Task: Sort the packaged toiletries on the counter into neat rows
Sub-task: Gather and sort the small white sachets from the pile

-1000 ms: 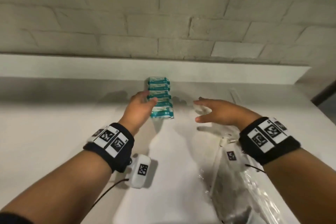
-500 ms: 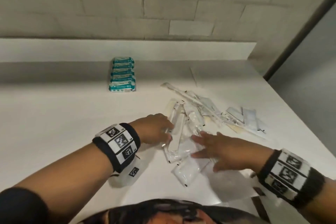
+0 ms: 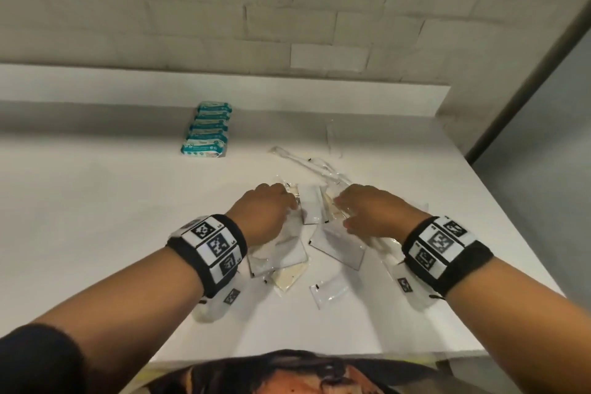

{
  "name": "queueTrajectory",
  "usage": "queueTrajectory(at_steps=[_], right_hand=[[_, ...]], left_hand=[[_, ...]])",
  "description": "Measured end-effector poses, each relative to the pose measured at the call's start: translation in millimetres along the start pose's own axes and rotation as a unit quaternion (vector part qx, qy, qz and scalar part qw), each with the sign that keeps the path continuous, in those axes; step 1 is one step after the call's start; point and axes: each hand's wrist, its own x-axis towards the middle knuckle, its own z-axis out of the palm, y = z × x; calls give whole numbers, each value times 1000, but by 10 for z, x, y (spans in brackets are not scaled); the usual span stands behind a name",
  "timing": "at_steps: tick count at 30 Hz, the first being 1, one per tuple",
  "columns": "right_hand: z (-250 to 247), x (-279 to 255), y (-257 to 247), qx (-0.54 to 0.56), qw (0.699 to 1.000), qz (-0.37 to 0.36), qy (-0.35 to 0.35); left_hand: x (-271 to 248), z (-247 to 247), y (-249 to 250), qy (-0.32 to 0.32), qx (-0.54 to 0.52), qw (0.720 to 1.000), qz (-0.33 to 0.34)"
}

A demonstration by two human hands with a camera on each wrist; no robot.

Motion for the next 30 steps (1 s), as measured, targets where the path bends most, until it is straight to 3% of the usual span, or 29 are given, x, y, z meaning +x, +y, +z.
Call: queueTrajectory(at_steps=[2, 4, 7, 9, 11, 14, 19, 23, 25, 27, 30], right_hand=[[99, 28, -76, -10, 995, -51, -83], [129, -6, -70, 47, 991, -74, -100], [-30, -58, -7, 110, 991, -69, -11], [-145, 54, 126, 160, 982, -9, 97], [-230, 247, 279, 176, 972, 77, 137], [-250, 538, 405, 150, 975, 156, 53], [-225, 754, 262, 237, 956, 173, -11], [-298, 834, 10, 67, 985, 154, -35], [-305, 861, 3, 66, 984, 159, -43], [-299, 876, 113, 187, 967, 167, -54], [-301, 916, 267, 431, 877, 209, -43]], left_hand=[[127, 21, 103, -45, 19, 998, 34], [258, 15, 178, -92, 43, 994, 44], [387, 25, 197, -125, 79, 988, 43], [420, 26, 193, -131, 110, 985, 25], [423, -6, 203, -125, 114, 986, -2], [463, -47, 225, -116, 89, 988, -40], [545, -25, 249, -115, 77, 987, -78], [612, -112, 259, -177, 88, 976, -94], [654, -172, 265, -201, 101, 970, -89], [691, -198, 278, -196, 112, 971, -77], [701, -139, 298, -175, 143, 972, -67]])
